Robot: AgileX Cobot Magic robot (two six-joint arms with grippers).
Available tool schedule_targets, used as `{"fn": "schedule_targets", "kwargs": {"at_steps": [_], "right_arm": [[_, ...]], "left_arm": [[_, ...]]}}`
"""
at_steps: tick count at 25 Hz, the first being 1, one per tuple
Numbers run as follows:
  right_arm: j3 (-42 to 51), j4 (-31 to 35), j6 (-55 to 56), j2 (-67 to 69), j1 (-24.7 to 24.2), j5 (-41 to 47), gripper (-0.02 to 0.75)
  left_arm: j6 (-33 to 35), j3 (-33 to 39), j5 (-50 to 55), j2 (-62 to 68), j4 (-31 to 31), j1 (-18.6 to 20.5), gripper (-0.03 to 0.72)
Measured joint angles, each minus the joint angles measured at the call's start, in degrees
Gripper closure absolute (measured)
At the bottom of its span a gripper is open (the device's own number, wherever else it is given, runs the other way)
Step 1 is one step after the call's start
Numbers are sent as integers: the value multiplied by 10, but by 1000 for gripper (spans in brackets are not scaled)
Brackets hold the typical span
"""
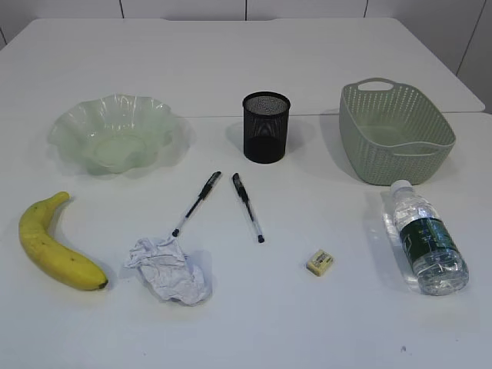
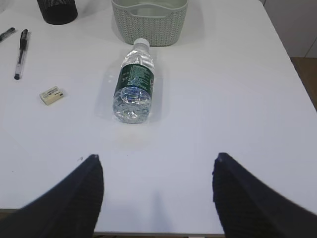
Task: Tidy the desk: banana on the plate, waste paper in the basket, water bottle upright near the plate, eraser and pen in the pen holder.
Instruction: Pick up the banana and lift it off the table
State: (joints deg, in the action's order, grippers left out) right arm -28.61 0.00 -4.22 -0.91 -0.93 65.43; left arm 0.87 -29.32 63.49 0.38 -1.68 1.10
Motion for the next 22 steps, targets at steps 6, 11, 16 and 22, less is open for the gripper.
{"fn": "schedule_targets", "kwargs": {"at_steps": [6, 11, 16, 22], "right_arm": [[0, 0, 0, 0, 0, 0, 223], [0, 0, 0, 0, 0, 0, 223], [0, 0, 0, 0, 0, 0, 223], [0, 0, 0, 0, 0, 0, 223]], "left_arm": [[0, 0, 0, 0, 0, 0, 442], [0, 0, 0, 0, 0, 0, 444], [0, 0, 0, 0, 0, 0, 445], [0, 0, 0, 0, 0, 0, 445]]}}
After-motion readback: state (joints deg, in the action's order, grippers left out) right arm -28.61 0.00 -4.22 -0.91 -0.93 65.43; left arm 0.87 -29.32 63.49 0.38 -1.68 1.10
